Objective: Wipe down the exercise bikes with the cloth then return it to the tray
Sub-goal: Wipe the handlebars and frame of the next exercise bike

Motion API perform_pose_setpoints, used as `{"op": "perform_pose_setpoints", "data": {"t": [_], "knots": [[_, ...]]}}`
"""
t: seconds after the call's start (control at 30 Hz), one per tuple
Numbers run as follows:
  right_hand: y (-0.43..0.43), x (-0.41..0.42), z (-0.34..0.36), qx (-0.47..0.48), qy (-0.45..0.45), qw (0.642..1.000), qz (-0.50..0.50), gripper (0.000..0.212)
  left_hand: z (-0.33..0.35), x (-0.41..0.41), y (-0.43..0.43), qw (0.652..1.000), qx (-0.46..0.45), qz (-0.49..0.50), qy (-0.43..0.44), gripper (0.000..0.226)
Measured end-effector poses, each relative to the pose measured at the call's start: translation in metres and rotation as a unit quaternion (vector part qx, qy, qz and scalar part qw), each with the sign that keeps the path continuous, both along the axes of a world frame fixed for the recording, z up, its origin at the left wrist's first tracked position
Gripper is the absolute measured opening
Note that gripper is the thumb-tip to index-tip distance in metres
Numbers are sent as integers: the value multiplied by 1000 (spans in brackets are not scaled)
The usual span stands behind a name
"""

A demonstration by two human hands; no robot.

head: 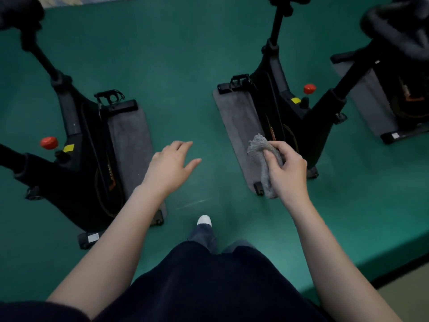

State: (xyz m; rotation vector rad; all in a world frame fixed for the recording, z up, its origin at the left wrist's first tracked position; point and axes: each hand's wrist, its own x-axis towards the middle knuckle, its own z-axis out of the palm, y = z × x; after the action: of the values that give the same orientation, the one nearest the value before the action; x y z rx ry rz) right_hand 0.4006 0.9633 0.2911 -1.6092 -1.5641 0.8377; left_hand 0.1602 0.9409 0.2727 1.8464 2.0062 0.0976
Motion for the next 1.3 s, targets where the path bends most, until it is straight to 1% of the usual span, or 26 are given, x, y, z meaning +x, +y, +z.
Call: {"op": "perform_pose_setpoints", "data": {"t": [0.1,0.23,0.43,0.63,0.77,0.97,1.13,1.3], "knots": [[32,-14,1,-8,-11,1000,27,13,3,-24,12,999,-10,44,-6,57],[73,-30,1,-16,-15,997,68,13,4,-51,26,993,-38,110,-11,58],[146,-45,-7,-25,-10,991,129,13,2,-68,59,979,-58,193,-9,60],[253,-58,-9,-12,-12,975,224,13,4,-53,129,962,-48,267,-4,60],[307,-58,-7,-6,-13,961,277,15,8,-34,174,957,-58,284,0,60],[385,-65,-8,-5,-11,949,314,14,15,-24,224,941,-48,335,-5,59],[424,-101,-10,-4,-13,934,356,13,15,-40,240,921,-41,387,-2,59],[448,-161,-13,5,-15,911,413,13,3,-73,250,896,-42,442,-27,59]]}}
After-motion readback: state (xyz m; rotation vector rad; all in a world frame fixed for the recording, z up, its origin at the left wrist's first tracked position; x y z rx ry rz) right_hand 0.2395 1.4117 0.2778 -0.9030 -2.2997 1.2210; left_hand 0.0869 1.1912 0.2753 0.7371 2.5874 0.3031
